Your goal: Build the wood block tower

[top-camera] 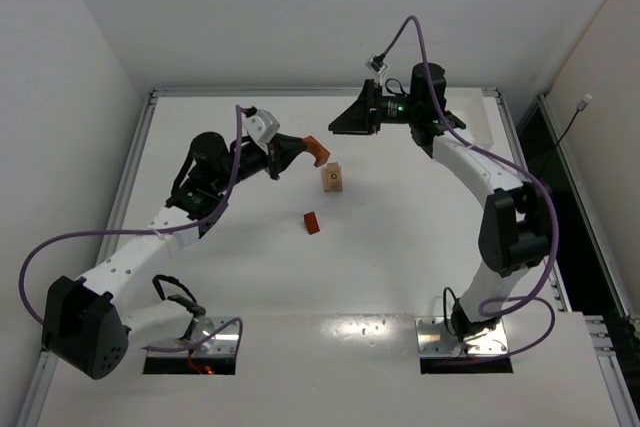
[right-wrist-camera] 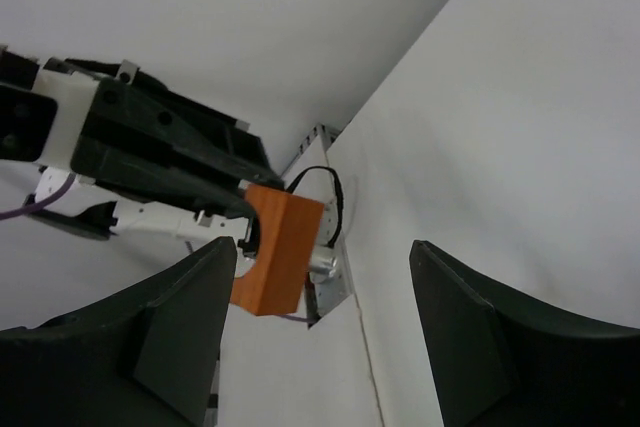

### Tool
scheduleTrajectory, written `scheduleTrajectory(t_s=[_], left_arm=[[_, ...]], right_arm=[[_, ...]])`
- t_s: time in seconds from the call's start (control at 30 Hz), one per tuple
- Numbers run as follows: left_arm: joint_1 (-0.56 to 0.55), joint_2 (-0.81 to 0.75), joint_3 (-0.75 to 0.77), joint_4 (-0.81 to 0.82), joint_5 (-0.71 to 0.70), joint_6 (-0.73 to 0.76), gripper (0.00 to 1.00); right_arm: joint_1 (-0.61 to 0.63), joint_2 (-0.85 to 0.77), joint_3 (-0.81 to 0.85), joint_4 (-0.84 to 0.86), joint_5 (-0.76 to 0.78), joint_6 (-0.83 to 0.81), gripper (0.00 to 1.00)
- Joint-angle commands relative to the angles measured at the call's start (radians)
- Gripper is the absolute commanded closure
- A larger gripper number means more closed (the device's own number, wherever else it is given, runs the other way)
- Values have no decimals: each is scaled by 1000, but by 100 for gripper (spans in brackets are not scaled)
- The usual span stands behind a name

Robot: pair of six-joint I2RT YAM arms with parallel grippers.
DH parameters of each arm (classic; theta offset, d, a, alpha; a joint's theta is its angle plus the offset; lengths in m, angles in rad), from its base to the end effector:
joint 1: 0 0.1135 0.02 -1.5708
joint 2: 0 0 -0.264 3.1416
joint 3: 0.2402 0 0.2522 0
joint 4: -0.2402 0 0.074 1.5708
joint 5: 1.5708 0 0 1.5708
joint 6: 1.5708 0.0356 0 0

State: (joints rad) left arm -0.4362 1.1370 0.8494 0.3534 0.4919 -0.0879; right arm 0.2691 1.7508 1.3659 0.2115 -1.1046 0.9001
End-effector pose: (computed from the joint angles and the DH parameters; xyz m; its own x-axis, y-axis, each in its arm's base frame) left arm 0.2341 -0.1277 0.3480 -0.0108 -0.0803 -0.9967 0.8017 0.5950 -0.0567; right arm 0.3824 0.1385 0.3213 -0.8615 0.1277 -0.4915 -0.4712 0.1599 0.8674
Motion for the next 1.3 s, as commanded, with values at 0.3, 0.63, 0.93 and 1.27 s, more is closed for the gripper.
scheduleTrajectory(t_s=[0.3, 0.63, 0.93, 1.27], left_arm=[[-12, -6, -39, 91, 40, 171, 100], [-64, -149, -140, 124, 106, 384, 100], [-119, -223, -193, 173, 106, 485, 100], [-147, -233, -239, 223, 97, 530, 100]], right_arm=[[42, -4, 25, 163, -288, 114, 34], [22, 29, -39, 141, -334, 123, 35], [42, 58, -39, 141, -426, 114, 38], [74, 67, 50, -32, -486, -3, 41]])
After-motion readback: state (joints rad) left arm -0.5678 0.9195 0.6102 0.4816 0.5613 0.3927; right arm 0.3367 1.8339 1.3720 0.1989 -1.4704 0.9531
